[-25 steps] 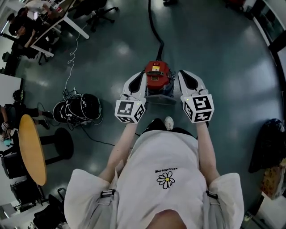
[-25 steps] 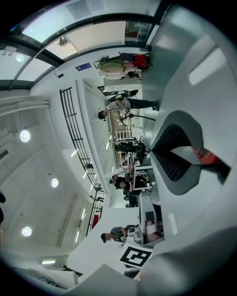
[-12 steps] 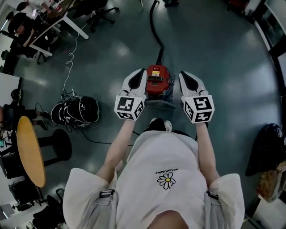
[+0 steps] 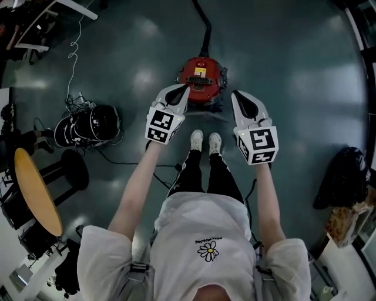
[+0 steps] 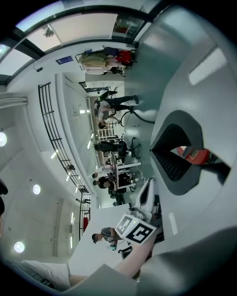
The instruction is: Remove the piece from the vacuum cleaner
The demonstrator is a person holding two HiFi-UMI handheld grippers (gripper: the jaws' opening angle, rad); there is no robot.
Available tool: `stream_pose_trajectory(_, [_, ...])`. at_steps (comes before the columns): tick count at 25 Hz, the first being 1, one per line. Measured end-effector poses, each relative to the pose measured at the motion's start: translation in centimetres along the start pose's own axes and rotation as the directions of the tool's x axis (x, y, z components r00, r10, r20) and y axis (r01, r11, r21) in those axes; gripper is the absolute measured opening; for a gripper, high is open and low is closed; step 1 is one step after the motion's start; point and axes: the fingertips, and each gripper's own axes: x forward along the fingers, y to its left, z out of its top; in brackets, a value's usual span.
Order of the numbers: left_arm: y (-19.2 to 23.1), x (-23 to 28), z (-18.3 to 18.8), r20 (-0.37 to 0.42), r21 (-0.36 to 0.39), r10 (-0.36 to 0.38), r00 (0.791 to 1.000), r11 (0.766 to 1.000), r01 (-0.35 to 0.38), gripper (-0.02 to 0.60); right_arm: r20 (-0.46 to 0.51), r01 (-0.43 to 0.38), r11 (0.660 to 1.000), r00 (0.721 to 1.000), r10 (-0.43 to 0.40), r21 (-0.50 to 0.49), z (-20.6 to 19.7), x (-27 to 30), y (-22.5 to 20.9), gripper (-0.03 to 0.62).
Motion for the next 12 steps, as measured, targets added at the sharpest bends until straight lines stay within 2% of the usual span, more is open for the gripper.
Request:
stream_pose_trajectory(2, [0.7,3.2,-5.6,-0.147,0.055,-0.037,0.988,0.997,0.046,0.008,-0.051,-0.004,1.000,0.999,0.004,0.001,-3.7,1.5,0.0,0.028])
stream_pose_trajectory(4, [0.5,6.4,-10.6,-0.259,0.092,-0.089,0.962,0.989,0.116,0.008,-0.130,-0.023,0.999,0.991,0.019,-0.028,-8.3,3.0,0.0,0.031])
stream_pose_trajectory(5, [0.2,7.9,-12.9,-0.302,0.106,-0.114,0.946,0.983,0.152,0.008,-0.175,-0.038,0.998,0.984,0.028,-0.050,-10.8,3.9,0.0,0.058])
stream_pose_trajectory(7, [-0.1,10.8,-17.1,-0.368,0.133,-0.148,0.918,0.969,0.209,0.008,-0.260,-0.064,0.994,0.965,0.039,-0.090,-15.7,5.9,0.0,0.084])
stream_pose_trajectory(9, [0.2,13.8,-20.8,-0.421,0.171,-0.151,0.894,0.955,0.242,0.008,-0.334,-0.095,0.989,0.941,0.052,-0.111,-20.2,8.0,0.2,0.090])
stream_pose_trajectory(11, [-0.2,16.4,-24.0,-0.469,0.213,-0.151,0.870,0.937,0.277,0.008,-0.414,-0.154,0.979,0.906,0.084,-0.137,-24.6,9.5,0.9,0.137])
stream_pose_trajectory(12, [-0.9,17.4,-25.3,-0.492,0.227,-0.158,0.856,0.926,0.302,0.008,-0.460,-0.195,0.968,0.882,0.104,-0.156,-26.8,10.0,1.3,0.182])
